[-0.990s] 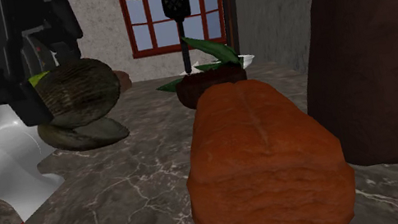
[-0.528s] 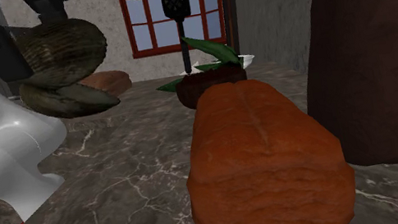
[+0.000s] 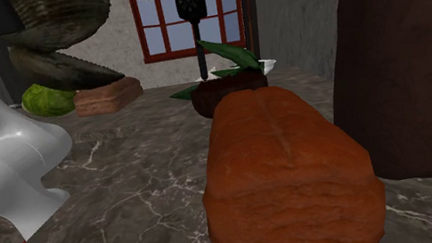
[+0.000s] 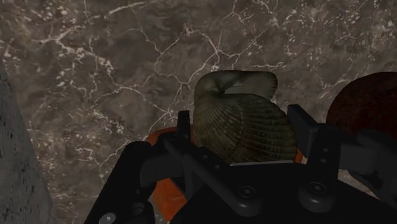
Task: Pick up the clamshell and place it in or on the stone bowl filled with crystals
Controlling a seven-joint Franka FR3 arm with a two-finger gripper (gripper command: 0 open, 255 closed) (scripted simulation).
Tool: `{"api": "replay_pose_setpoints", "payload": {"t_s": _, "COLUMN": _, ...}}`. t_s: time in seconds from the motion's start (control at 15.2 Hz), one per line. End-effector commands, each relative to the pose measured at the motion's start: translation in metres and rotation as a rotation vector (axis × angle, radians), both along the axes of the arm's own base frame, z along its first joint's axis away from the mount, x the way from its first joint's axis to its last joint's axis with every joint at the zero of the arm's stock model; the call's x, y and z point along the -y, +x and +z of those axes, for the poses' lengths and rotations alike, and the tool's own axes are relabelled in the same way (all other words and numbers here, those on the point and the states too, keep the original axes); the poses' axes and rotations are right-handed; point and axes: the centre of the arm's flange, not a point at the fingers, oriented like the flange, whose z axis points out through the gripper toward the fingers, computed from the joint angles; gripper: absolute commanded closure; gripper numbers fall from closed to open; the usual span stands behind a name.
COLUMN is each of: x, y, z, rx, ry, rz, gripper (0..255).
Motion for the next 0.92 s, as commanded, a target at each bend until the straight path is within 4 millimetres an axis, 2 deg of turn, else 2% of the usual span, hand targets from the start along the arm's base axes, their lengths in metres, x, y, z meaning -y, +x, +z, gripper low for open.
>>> {"api": "replay_pose_setpoints", "payload": {"t_s": 0.0, "x": -0.02, "y": 0.007, "z": 0.003, "rx": 0.0, "ry": 0.0, "rz": 0.0, "gripper": 255}}
{"api": "replay_pose_setpoints", "payload": {"t_s": 0.86, "x": -0.178, "y": 0.072, "z": 0.008, "rx": 0.0, "ry": 0.0, "rz": 0.0, "gripper": 255}}
